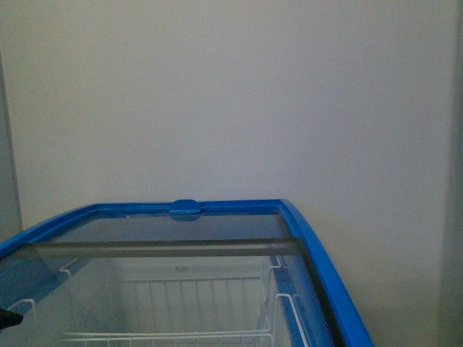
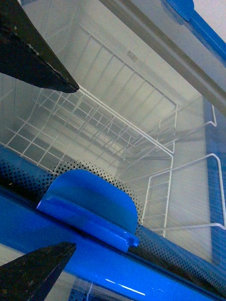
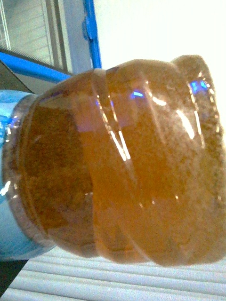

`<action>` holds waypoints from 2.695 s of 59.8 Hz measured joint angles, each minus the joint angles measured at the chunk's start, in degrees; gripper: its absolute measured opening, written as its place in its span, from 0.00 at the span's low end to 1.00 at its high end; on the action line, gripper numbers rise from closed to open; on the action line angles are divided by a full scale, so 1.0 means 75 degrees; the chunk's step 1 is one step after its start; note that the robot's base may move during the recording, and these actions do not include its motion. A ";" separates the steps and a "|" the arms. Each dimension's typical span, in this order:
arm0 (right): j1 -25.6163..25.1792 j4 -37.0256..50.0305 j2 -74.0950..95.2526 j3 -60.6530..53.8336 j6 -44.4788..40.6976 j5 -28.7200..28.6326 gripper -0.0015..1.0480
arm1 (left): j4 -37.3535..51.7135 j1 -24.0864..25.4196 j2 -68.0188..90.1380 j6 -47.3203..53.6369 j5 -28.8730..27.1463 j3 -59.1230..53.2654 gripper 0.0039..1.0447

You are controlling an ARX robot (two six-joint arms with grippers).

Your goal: Put drink in fridge

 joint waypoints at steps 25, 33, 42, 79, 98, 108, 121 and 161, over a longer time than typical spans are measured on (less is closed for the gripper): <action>0.0000 0.0000 0.0000 0.0000 0.0000 0.0006 0.38 | 0.0192 -0.0516 0.1131 0.0335 -0.0411 0.0799 0.92; 0.0000 0.0000 0.0000 0.0000 0.0000 0.0000 0.38 | 0.0195 -0.0662 0.1585 0.0326 -0.0443 0.1341 0.92; 0.0000 0.0000 0.0000 0.0000 0.0000 0.0000 0.38 | 0.0679 -0.0842 0.2127 0.0166 -0.0857 0.2110 0.92; 0.0000 0.0000 0.0000 0.0000 0.0000 -0.0003 0.38 | 0.2291 -0.1629 0.4357 -0.0883 -0.3585 0.5957 0.92; 0.0000 0.0000 0.0000 0.0000 0.0000 0.0000 0.38 | 0.2911 -0.1638 0.3142 -0.4220 -0.5703 0.4570 0.92; 0.0000 0.0000 0.0000 0.0000 0.0000 0.0000 0.38 | 0.1795 -0.1542 -0.0020 -0.6913 -0.5968 0.1440 0.92; -0.0111 -0.0367 0.0096 0.0114 -0.0119 -0.0364 0.38 | 0.3357 -0.1297 -0.3826 -0.7901 -0.6781 -0.2973 0.69; 0.3698 -0.5488 0.9212 0.7189 -0.8265 -0.1784 0.38 | 0.2189 -0.1306 -0.6633 -0.7758 -0.6796 -0.4558 0.02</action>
